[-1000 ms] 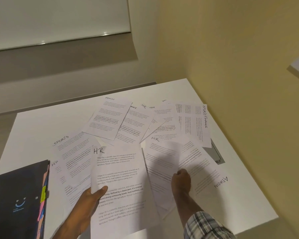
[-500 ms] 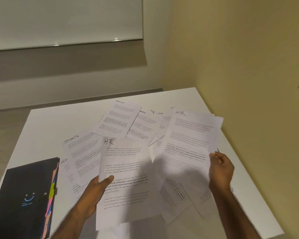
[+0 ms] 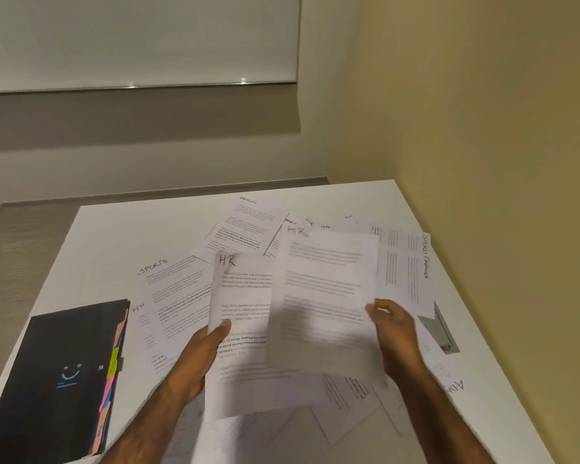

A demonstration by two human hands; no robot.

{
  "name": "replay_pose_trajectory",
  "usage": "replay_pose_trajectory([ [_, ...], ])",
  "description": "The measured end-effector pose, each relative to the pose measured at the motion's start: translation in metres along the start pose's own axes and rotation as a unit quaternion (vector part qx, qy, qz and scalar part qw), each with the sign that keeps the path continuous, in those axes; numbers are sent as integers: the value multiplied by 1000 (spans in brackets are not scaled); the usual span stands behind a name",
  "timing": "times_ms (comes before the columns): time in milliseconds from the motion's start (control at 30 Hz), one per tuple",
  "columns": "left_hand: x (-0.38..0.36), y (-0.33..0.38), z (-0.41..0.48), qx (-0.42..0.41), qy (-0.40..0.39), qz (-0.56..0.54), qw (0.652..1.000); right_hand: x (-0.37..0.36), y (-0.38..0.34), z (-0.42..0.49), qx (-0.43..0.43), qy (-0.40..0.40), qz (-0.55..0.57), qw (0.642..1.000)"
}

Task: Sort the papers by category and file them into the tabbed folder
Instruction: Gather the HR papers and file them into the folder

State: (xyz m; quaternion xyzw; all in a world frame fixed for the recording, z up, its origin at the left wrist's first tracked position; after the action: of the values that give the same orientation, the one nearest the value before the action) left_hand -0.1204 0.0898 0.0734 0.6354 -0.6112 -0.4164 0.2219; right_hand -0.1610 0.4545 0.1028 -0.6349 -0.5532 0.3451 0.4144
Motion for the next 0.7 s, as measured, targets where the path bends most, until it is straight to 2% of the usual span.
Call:
replay_pose_trajectory([
  [67, -7, 4, 0, -17, -13, -8, 1000, -22, 8, -1, -15, -45, -14, 999],
  [200, -22, 11, 0, -31, -39, 7, 999, -65, 19, -8, -72, -158, 25, 984],
  [400, -26, 17, 5, -63, -79, 31, 994, -86, 12, -4, -38, -231, 37, 971],
  [533, -27, 24, 2, -69, -72, 60, 993, -102, 5, -12, -18, -349, 23, 937],
  [600, -29, 30, -2, -85, -44, 71, 993, -104, 2, -15, 4, -333, -12, 943],
  [700, -25, 34, -5, -113, 10, 87, 990, -99, -4, -16, 36, -240, -54, 969],
])
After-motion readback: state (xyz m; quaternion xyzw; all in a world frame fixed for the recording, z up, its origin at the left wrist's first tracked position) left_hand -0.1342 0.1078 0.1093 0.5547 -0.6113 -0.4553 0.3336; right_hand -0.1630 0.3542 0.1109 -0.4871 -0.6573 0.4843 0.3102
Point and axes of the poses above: each hand's wrist, its own z-axis towards the middle knuckle, its own x-axis out of the back of the hand, y = z × x, the point moved 8 cm from there along z, towards the middle knuckle, and after that the axes turned 15 degrees about -y, right-handed, at the moved point
